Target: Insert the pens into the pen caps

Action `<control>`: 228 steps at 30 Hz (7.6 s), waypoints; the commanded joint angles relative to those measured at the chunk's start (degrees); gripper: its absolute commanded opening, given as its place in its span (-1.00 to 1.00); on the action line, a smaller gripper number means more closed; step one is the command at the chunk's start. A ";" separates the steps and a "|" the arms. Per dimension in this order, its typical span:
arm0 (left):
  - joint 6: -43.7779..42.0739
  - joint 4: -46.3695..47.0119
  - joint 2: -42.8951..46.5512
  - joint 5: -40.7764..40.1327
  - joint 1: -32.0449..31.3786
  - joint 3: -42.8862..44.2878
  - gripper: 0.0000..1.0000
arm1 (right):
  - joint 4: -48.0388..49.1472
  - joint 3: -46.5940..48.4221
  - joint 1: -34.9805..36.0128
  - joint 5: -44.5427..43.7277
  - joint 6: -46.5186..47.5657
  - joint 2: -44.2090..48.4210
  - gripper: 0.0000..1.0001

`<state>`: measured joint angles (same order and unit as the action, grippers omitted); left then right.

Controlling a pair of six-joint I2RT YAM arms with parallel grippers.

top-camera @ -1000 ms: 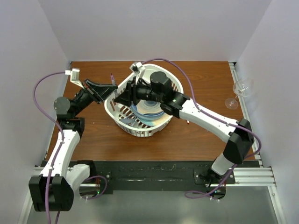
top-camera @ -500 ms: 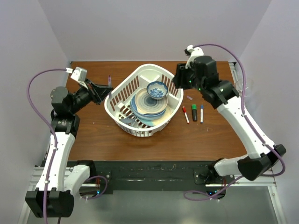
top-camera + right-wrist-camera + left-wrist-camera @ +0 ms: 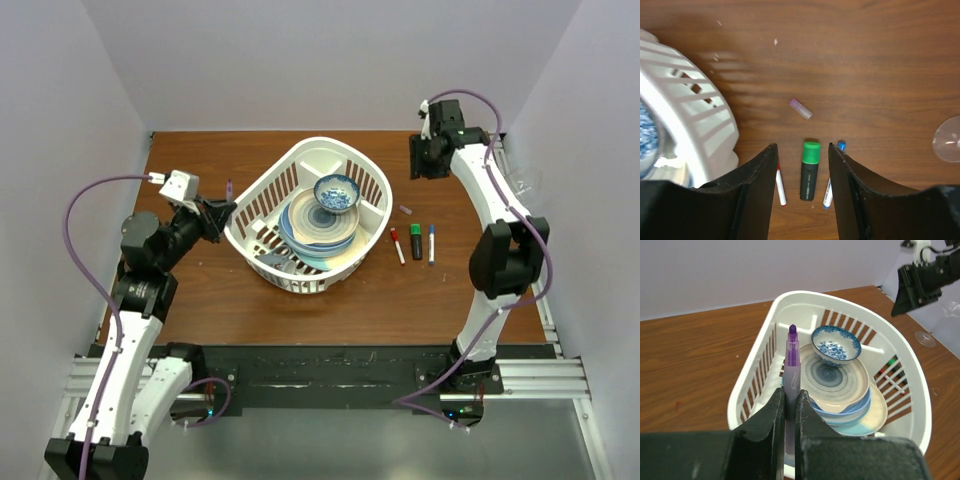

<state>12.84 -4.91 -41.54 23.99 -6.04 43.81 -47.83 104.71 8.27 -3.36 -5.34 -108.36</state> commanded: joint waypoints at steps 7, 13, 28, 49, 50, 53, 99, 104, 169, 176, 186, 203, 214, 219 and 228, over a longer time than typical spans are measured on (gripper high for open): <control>-2.73 -5.46 -0.56 -15.72 -0.55 5.48 -1.00 | -4.82 6.57 -1.86 -4.02 -24.51 -8.54 0.04; -1.06 -3.97 -0.91 -12.56 -0.55 4.53 -1.00 | -4.72 3.58 -1.77 -6.92 -48.75 -9.76 0.02; 0.96 -5.81 0.32 -8.44 -0.55 5.49 -1.00 | -7.96 5.14 -0.01 -13.78 -71.99 -15.48 -0.11; 1.04 -7.40 1.46 -7.29 -0.81 5.49 -1.00 | -12.81 5.25 0.87 -15.98 -79.91 -19.44 -0.09; 0.96 -7.40 1.37 -7.38 -0.72 5.67 -1.00 | -13.07 5.25 0.95 -16.07 -80.08 -19.52 -0.07; 0.52 -7.66 1.20 -7.64 -0.99 5.93 -1.00 | -14.57 5.51 0.87 -16.07 -80.96 -19.96 -0.06; 3.95 -4.76 0.23 -6.85 -1.87 9.01 -1.00 | 4.58 3.58 1.57 -17.83 -50.31 -24.53 -0.75; 4.12 -5.73 1.20 -6.94 -1.87 9.89 -1.00 | 2.94 9.36 1.13 -15.81 -40.12 -27.95 -0.70; 21.17 2.01 -8.47 18.91 -11.15 9.27 -1.00 | 23.91 -26.28 2.54 2.72 -22.96 20.67 -1.00; 29.84 17.60 -10.32 18.28 -20.58 2.09 -1.00 | 43.60 -35.79 9.82 25.84 -25.85 38.10 -1.00; 37.60 34.87 -9.09 17.14 -21.29 -5.05 -1.00 | 67.42 -44.41 21.07 29.46 -41.15 45.77 -1.00; 43.59 45.69 -9.17 17.23 -21.29 -8.92 -1.00 | 74.29 -42.83 32.94 22.96 -42.12 39.19 -1.00; 43.23 44.90 -8.74 17.23 -21.20 -9.36 -1.00 | 72.97 -43.27 34.79 21.11 -40.89 39.18 -1.00; 43.06 43.50 -8.12 16.80 -21.29 -10.41 -1.00 | 70.43 -39.59 34.79 20.40 -38.96 38.92 -1.00; 42.88 42.87 -7.33 15.74 -21.29 -10.94 -1.00 | 66.47 -40.37 35.06 21.02 -38.07 39.80 -1.00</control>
<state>55.99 36.34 -49.87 40.88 -27.09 32.71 19.79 63.70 42.81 18.50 -44.80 -69.95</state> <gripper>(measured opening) 0.095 0.060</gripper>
